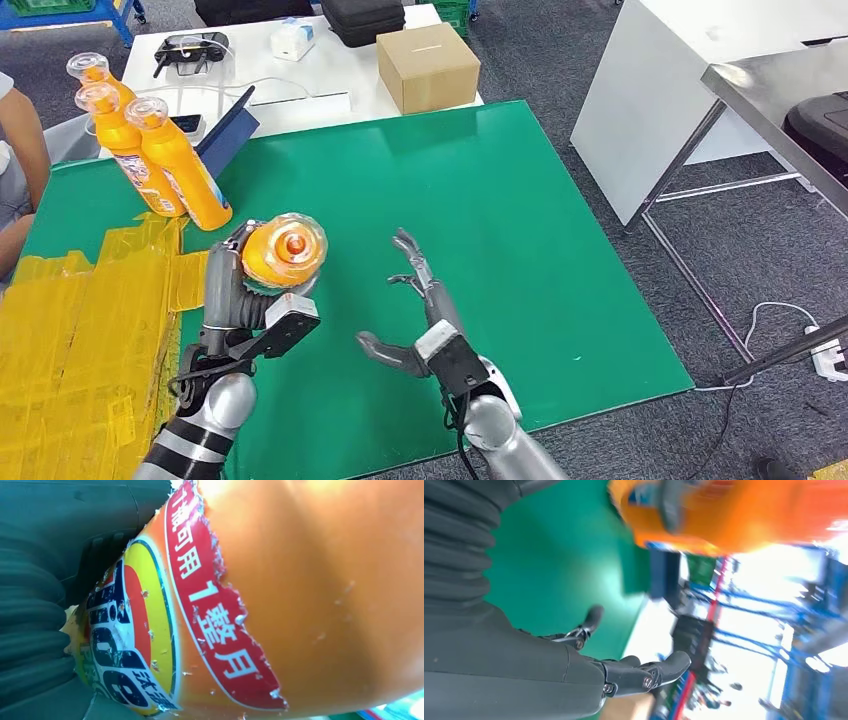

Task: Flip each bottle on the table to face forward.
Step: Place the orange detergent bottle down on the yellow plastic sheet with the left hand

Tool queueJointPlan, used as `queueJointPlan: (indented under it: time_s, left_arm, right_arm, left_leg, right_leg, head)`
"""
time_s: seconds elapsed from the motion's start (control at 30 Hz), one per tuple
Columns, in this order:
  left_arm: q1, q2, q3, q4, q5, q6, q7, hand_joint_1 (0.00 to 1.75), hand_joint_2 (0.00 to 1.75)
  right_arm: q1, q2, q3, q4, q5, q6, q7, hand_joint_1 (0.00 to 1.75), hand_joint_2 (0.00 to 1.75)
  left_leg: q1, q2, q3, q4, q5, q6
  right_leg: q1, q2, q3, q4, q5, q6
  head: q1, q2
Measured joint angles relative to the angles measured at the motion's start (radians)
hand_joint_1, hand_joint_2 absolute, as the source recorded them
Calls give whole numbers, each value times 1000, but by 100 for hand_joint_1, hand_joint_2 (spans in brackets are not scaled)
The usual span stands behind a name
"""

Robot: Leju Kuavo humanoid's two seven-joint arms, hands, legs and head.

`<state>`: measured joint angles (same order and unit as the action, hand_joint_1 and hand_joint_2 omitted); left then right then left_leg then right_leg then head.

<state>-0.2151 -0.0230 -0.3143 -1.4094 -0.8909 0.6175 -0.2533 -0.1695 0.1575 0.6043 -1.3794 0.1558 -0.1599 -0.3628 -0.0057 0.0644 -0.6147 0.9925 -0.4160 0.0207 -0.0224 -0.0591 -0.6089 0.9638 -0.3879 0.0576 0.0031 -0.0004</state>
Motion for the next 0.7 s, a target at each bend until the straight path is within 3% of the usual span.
queueJointPlan:
  time_s: [0.07,0.2,0.37,0.6,0.7]
  left_arm:
    - [5,13,25,0,-102,29,47,175,175]
    - [7,32,60,1,-195,-8,143,175,175]
    - [-4,92,119,29,-454,-90,337,175,175]
    - [-48,209,183,82,-644,-308,499,175,175]
    - [-68,291,145,112,-668,-367,694,175,175]
  right_arm:
    - [34,-19,-13,-83,2,-5,-7,0,0]
    - [79,-41,-32,-189,26,-33,-33,0,175]
    - [138,-73,-71,-338,46,-73,-51,0,175]
    - [175,-111,-127,-513,34,-94,-46,0,175]
    - [184,-116,-146,-544,33,-101,-54,0,175]
  left_leg:
    - [0,0,0,0,0,0]
    - [0,0,0,0,0,0]
    - [0,2,0,0,0,0]
    - [1,2,0,0,1,-1]
    - [1,4,0,0,1,-1]
  right_leg:
    - [0,0,0,0,0,0]
    - [0,0,0,0,0,0]
    - [0,1,-1,0,0,0]
    - [2,1,-1,0,0,0]
    - [2,3,-2,0,0,0]
  head:
    - [0,0]
    - [0,0]
    - [0,0]
    - [0,0]
    - [0,0]
